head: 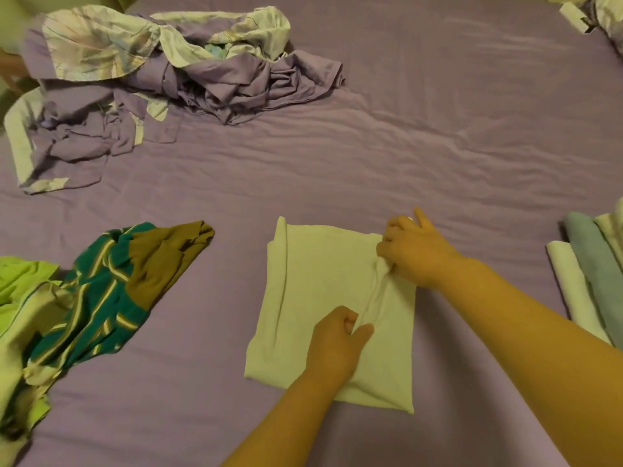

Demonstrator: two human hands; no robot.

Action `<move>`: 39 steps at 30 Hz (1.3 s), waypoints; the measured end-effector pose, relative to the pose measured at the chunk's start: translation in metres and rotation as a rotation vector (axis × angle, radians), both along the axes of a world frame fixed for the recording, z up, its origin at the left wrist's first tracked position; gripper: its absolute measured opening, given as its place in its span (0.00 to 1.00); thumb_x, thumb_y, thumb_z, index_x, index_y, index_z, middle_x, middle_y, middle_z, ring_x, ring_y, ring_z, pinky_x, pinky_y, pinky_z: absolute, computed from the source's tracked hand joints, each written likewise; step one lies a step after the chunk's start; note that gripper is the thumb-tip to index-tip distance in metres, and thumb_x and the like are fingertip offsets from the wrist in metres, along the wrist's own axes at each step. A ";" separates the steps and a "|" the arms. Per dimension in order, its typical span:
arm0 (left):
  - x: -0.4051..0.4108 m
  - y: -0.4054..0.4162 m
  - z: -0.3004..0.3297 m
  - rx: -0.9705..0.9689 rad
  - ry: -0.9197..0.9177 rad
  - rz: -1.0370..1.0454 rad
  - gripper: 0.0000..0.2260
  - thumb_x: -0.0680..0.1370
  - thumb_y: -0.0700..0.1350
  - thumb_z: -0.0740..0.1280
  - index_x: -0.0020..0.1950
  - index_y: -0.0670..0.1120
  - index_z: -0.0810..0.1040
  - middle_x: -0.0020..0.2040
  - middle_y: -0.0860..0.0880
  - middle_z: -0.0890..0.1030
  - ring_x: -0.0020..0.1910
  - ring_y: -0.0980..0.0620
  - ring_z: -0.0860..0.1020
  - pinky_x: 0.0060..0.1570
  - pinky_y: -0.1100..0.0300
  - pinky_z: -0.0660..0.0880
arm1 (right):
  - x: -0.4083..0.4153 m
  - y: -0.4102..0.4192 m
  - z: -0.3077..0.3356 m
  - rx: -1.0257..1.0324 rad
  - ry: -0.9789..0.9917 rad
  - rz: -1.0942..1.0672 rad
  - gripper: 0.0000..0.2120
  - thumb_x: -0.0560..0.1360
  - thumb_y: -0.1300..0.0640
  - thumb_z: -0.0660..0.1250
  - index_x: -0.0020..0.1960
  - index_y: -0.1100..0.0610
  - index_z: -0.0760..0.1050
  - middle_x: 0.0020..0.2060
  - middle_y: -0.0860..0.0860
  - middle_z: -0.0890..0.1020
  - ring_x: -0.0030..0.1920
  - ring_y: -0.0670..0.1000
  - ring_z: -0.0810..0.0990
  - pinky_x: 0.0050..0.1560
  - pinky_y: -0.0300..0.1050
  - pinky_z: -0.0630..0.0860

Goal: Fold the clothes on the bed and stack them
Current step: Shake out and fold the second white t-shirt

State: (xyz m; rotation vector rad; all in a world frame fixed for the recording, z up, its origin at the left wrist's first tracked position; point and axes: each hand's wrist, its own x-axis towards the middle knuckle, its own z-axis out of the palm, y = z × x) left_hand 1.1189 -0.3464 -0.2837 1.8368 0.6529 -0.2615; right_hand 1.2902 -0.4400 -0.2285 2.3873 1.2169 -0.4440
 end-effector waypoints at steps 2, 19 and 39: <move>-0.012 0.020 0.008 0.001 0.015 0.048 0.15 0.76 0.46 0.68 0.35 0.51 0.64 0.32 0.55 0.66 0.30 0.58 0.65 0.31 0.70 0.64 | -0.014 0.021 0.002 0.156 0.036 -0.036 0.15 0.80 0.56 0.57 0.67 0.51 0.70 0.71 0.51 0.65 0.76 0.56 0.47 0.72 0.61 0.38; -0.042 0.123 -0.009 0.211 0.095 0.148 0.26 0.77 0.54 0.66 0.71 0.44 0.66 0.67 0.48 0.72 0.64 0.48 0.72 0.62 0.53 0.70 | -0.088 0.066 -0.058 0.527 0.122 -0.599 0.33 0.80 0.50 0.58 0.77 0.52 0.43 0.77 0.55 0.44 0.76 0.58 0.45 0.73 0.53 0.50; -0.002 0.099 0.057 -0.566 0.059 0.237 0.12 0.77 0.54 0.66 0.59 0.52 0.75 0.55 0.47 0.82 0.53 0.46 0.81 0.51 0.50 0.78 | -0.131 0.014 -0.002 1.387 0.908 -1.450 0.09 0.74 0.51 0.69 0.54 0.43 0.76 0.53 0.47 0.82 0.54 0.52 0.81 0.57 0.57 0.77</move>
